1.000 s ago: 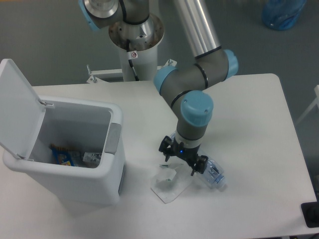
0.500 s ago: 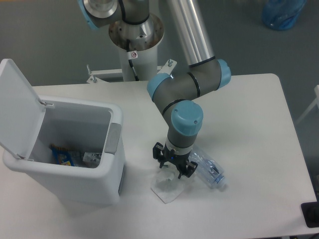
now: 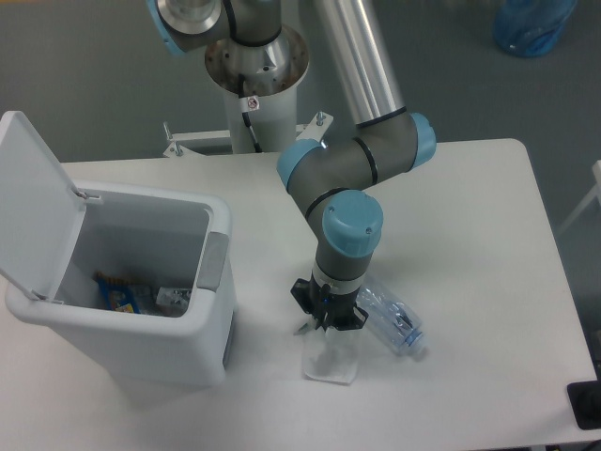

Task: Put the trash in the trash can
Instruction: 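Lower the gripper onto the crumpled white tissue and close on it, then lift the tissue and carry it over the open trash can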

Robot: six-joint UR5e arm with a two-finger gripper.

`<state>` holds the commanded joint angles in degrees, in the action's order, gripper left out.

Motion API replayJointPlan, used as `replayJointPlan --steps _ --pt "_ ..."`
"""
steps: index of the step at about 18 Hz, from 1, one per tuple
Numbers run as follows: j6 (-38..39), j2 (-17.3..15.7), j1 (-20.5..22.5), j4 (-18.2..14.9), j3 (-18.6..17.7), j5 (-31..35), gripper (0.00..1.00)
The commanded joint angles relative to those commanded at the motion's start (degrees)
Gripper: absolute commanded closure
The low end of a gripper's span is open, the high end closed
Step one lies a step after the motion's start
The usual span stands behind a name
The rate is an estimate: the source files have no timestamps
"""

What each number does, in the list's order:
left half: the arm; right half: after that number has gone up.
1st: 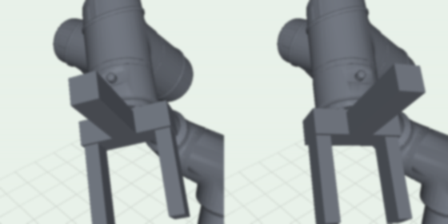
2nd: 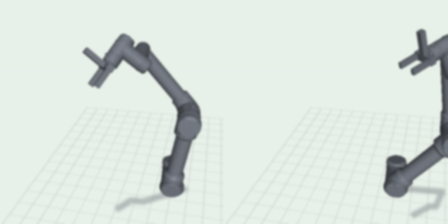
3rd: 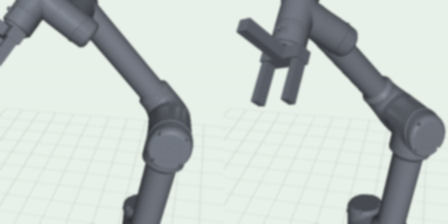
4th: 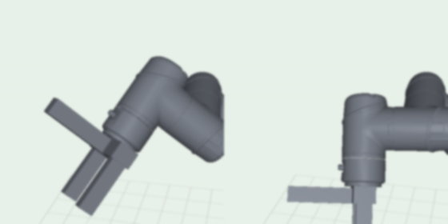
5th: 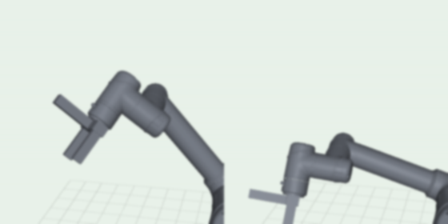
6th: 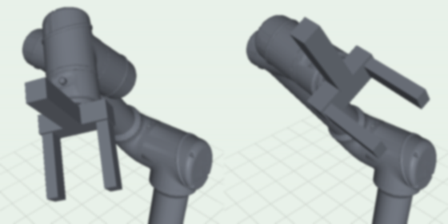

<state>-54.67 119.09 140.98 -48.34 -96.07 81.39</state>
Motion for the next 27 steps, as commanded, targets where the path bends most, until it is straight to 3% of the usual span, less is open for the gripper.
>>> replayJointPlan --steps 4,12,20,27 --pt "2.0 -1.9 0.5 -0.4 2.5 -2.7 1.0" --pt "18.2 -2.9 2.1 -0.4 12.5 -14.6 1.0" --pt "27.8 -10.2 3.1 -0.5 12.8 -24.9 1.0" --pt "31.6 -16.9 -1.0 -0.5 10.1 -30.1 1.0"
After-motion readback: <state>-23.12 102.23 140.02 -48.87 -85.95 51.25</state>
